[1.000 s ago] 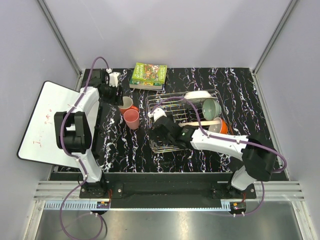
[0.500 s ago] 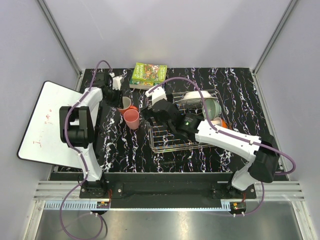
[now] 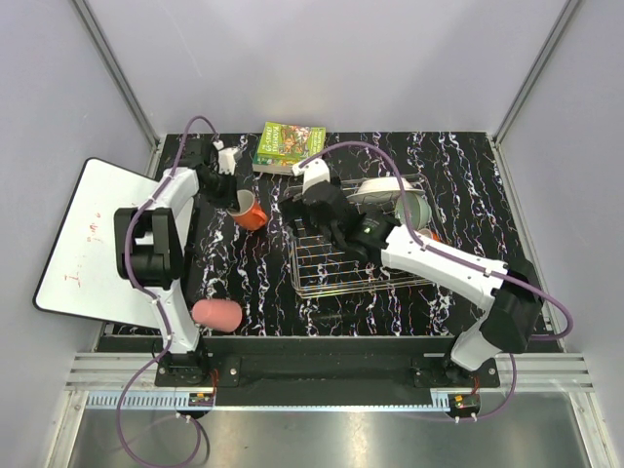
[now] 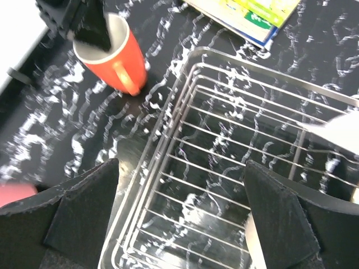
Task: Load the mixed dishes into the dish rack
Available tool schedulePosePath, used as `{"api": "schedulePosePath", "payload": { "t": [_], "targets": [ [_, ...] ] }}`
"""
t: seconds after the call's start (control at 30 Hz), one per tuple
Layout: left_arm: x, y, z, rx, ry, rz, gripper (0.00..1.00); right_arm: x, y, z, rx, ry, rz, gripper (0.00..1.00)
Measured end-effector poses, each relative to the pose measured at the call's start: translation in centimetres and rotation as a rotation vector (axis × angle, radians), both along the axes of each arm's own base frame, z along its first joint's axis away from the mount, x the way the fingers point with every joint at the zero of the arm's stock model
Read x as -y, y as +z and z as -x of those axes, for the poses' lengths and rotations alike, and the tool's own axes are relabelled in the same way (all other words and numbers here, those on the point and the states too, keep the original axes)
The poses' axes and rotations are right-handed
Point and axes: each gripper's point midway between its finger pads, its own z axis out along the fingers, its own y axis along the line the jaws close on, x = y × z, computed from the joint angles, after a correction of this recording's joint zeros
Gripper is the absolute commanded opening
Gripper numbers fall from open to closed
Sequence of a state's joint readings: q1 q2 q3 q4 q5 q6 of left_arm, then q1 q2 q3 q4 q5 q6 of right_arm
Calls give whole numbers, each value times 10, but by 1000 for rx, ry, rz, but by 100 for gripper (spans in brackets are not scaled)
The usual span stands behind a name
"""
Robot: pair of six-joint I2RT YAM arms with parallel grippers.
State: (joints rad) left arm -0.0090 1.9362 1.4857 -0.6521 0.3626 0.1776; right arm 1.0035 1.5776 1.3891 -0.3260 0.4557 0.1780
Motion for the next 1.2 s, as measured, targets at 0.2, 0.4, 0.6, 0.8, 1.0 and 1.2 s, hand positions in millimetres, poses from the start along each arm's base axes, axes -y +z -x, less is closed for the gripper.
{"api": "schedulePosePath", "payload": {
  "t": [0.2,0.4,0.6,0.8,1.0,1.2],
  "targets": [
    [28,52,-3,40,-33,183,0,0,6,-19,-95,18,-167,98],
    [67,132,5,97,-130,506,0,12,14,-24,-255,35,-462,98],
    [90,179,24,158,-239,727,0,40,45,-49,-427,54,-904,100],
    [102,206,40,199,-305,860,0,24,47,-72,-682,185,-1307,100],
    [109,226,40,229,-353,946,0,5,15,-68,-932,221,-1419,100],
    [115,238,47,219,-377,1028,0,8,50,-60,-884,340,-1481,100]
  ]
}}
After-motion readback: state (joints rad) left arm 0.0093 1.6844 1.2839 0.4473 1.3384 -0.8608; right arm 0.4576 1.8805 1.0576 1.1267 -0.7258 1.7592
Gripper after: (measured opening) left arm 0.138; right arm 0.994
